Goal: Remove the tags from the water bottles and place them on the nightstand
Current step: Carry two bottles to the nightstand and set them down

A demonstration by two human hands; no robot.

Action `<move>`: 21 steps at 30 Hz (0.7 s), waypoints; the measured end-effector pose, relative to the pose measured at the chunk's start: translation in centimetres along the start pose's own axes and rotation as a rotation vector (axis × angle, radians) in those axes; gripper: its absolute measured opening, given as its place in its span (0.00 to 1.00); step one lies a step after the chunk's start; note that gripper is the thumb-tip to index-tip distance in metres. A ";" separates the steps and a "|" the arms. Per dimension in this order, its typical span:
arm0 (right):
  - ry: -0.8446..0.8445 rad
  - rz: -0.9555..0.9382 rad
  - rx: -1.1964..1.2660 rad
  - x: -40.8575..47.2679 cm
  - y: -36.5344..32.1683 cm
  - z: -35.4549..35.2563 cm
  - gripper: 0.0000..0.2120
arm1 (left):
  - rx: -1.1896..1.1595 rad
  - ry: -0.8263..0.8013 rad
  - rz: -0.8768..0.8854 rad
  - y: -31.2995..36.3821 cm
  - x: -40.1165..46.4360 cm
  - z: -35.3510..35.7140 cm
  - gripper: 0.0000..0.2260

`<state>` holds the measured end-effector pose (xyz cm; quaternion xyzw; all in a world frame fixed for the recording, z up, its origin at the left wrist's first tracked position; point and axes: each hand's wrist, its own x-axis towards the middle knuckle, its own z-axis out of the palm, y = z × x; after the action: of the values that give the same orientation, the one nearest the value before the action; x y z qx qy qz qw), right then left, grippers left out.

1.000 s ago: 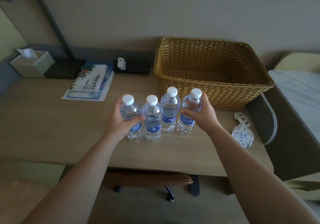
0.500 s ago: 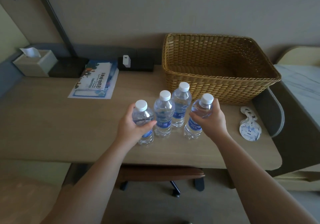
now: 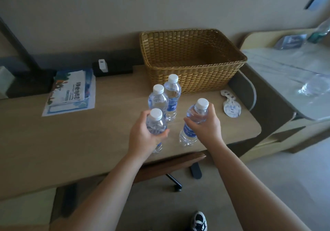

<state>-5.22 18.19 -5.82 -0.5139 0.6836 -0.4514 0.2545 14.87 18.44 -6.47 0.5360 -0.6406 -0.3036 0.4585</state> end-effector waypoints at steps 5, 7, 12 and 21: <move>0.139 0.088 0.055 -1.6 0.3 -3.8 0.29 | -0.074 -0.129 0.062 2.3 0.1 2.6 0.25; 0.215 0.103 0.065 -2.2 0.5 -6.1 0.30 | -0.092 -0.169 0.104 3.8 0.4 4.3 0.24; 0.421 0.148 0.054 -5.0 2.0 -13.5 0.27 | -0.091 -0.325 0.237 8.5 0.5 10.7 0.24; 0.773 0.302 0.088 -13.5 9.6 -29.5 0.30 | -0.225 -0.696 0.382 17.8 -5.9 28.1 0.24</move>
<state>-29.06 41.93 -2.12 -0.1892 0.7766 -0.5974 0.0642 -18.01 25.53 -3.42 0.2196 -0.8082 -0.4442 0.3183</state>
